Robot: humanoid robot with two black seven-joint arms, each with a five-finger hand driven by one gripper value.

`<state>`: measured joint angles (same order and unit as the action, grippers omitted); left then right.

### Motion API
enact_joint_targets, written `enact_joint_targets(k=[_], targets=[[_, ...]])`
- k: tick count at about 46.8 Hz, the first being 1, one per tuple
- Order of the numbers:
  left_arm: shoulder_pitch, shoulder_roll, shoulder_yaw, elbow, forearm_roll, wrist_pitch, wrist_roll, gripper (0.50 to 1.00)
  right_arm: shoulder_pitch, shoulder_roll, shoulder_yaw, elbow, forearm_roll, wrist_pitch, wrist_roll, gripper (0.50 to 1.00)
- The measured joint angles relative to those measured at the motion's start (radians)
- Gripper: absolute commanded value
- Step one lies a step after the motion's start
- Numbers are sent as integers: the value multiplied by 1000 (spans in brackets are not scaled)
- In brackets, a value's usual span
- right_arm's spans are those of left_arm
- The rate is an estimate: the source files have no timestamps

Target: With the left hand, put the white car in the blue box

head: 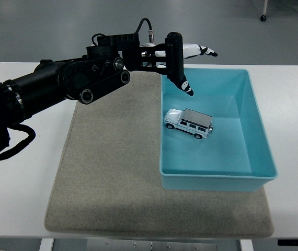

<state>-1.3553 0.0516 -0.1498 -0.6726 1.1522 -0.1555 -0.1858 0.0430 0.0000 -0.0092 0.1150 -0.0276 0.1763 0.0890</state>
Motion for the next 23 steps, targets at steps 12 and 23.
enact_joint_targets(k=[12, 23], targets=[[0, 26, -85, 126, -43, 5, 0, 996, 0, 0, 0, 0, 0, 0, 0, 936], [11, 27, -93, 249, -282, 36, 0, 996, 0, 0, 0, 0, 0, 0, 0, 936]])
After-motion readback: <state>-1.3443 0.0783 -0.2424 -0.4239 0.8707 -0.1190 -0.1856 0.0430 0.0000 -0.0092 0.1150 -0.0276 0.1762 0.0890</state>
